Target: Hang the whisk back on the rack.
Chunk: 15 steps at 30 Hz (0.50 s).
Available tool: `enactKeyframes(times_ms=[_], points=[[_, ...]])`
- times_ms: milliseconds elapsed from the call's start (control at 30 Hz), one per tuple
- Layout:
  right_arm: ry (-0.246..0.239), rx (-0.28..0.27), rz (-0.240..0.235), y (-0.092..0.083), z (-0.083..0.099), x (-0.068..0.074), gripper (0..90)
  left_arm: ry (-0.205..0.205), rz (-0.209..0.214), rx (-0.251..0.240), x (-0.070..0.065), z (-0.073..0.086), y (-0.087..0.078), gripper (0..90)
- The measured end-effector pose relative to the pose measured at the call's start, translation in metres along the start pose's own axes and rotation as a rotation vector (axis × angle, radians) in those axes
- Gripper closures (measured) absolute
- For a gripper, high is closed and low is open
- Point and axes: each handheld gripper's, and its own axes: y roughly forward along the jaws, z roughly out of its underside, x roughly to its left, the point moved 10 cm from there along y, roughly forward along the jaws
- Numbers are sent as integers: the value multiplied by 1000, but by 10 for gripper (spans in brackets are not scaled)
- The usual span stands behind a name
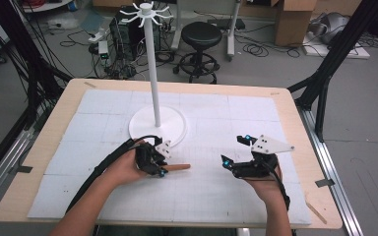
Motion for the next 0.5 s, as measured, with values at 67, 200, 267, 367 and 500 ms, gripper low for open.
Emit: enactKeyframes(times_ms=[67,200,267,367,500], points=[[2,1,0,0,0,0,133,-18,0,-61,2,-5,-12,727],[0,2,-1,1,0,0,133,-60,-21,-181,8,-17,-42,727],[-4,3,-1,1,0,1,134,-73,-32,-235,11,-23,-57,727],[-7,2,-4,2,0,2,134,-83,-49,-291,16,-28,-73,727],[-8,5,-5,2,0,2,134,-88,-74,-327,22,-35,-89,727]])
